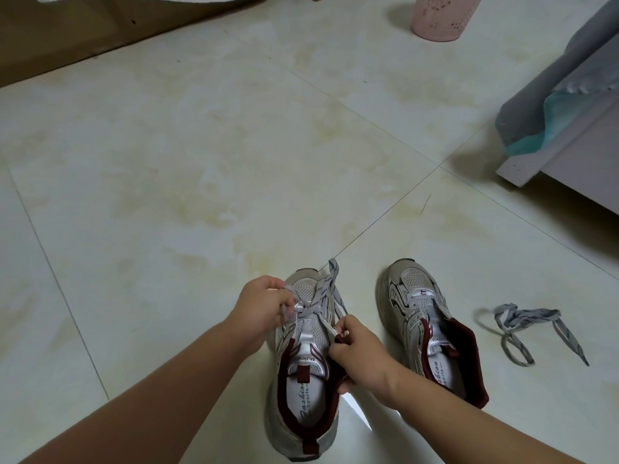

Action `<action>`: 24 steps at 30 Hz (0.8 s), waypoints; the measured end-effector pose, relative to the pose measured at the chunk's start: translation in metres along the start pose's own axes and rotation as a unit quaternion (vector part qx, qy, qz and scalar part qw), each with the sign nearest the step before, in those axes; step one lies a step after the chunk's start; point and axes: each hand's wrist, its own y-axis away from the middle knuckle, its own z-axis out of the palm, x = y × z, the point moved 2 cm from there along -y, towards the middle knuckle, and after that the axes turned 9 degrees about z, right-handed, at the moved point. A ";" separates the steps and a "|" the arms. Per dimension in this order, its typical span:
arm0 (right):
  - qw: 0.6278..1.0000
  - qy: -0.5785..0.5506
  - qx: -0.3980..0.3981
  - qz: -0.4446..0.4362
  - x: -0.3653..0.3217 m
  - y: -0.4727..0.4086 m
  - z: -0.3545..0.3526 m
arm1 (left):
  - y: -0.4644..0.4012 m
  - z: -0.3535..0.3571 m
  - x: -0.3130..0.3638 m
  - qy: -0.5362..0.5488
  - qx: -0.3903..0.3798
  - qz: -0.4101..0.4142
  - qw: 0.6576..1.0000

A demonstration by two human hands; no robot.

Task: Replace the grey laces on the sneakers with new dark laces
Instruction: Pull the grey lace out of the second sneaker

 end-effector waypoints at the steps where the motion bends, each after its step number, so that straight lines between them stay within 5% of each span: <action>1: 1.000 0.002 -0.001 -0.001 -0.001 0.000 0.000 | -0.001 -0.003 0.001 -0.039 0.015 0.012 0.999; 3: 1.000 0.006 -0.003 -0.001 -0.002 0.000 0.001 | -0.006 -0.014 0.009 -0.284 0.030 0.129 0.950; 5: 1.000 0.008 -0.002 0.003 -0.004 0.000 0.002 | -0.002 -0.016 0.017 -0.505 0.010 0.248 0.826; 6: 1.000 0.005 -0.002 0.005 -0.005 0.001 0.002 | 0.000 -0.017 0.017 -0.536 -0.003 0.263 0.802; 12: 1.000 -0.023 -0.013 0.015 -0.004 0.003 0.003 | -0.009 -0.020 -0.007 -0.449 -0.132 0.146 0.871; 15: 0.999 -0.024 -0.008 0.019 -0.003 0.005 0.001 | -0.011 -0.025 0.002 -0.389 -0.097 0.148 0.904; 20: 1.000 -0.022 0.002 0.018 -0.003 0.003 0.003 | -0.008 -0.031 0.011 -0.173 0.067 0.136 0.973; 24: 1.000 -0.014 0.008 0.014 -0.004 0.001 0.005 | 0.003 -0.016 -0.007 -0.120 -0.005 0.083 0.989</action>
